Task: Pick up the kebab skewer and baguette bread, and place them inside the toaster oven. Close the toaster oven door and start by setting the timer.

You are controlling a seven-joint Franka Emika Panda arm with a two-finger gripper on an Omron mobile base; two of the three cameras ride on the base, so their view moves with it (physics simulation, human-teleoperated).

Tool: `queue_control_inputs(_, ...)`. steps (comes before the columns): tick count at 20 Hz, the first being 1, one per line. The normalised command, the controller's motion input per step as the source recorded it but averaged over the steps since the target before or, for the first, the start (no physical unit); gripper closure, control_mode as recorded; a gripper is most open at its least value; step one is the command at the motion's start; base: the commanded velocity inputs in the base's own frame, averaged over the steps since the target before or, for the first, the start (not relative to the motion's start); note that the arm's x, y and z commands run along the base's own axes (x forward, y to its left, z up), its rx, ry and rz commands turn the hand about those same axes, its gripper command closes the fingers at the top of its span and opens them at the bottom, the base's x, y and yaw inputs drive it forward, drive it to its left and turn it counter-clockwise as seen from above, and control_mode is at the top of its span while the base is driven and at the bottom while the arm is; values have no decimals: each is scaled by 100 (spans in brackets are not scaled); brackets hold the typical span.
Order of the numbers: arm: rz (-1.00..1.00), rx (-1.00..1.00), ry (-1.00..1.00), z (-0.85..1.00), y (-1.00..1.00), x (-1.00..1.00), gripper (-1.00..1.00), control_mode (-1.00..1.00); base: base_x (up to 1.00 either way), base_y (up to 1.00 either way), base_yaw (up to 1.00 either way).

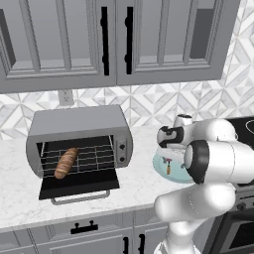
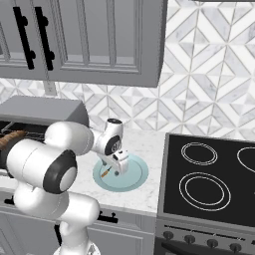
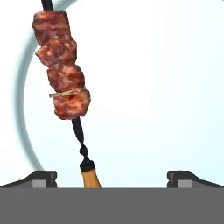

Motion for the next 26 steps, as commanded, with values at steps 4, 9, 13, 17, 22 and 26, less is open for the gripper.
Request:
queue_control_inputs(4, -13, 0, 0, -24, 8, -30, -100, -100, 0, 0, 0)
queue_control_inputs(9, -11, 0, 0, -14, 33, -11, -100, -100, 0, 0, 0)
queue_control_inputs(13, -5, 0, 0, -7, 21, 22, -100, -100, 0, 0, 0)
queue_control_inputs(17, -3, 0, 0, -19, -3, 18, -100, -100, 0, 0, 0)
queue_control_inputs(22, -4, 0, 0, -16, -5, 6, -100, -100, 0, 0, 0)
queue_control_inputs(26, -6, 0, 0, -38, -1, -7, -100, -100, 0, 0, 0)
